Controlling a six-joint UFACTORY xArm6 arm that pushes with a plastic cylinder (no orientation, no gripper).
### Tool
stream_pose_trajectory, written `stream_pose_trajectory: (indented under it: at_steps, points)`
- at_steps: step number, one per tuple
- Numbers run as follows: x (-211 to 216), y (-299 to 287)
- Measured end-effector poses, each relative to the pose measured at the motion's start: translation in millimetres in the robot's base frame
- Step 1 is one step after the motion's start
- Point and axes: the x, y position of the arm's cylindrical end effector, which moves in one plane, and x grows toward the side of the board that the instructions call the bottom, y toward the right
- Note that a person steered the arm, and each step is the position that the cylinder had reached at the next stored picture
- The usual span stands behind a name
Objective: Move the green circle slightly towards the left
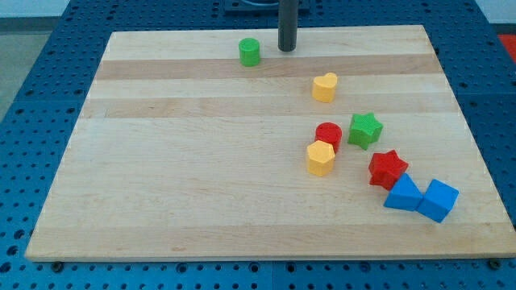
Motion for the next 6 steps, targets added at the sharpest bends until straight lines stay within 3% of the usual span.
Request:
stream_pose_trajectory:
  at_steps: [2,6]
  points:
    - [7.7,-8.5]
    - [7.7,-94.8]
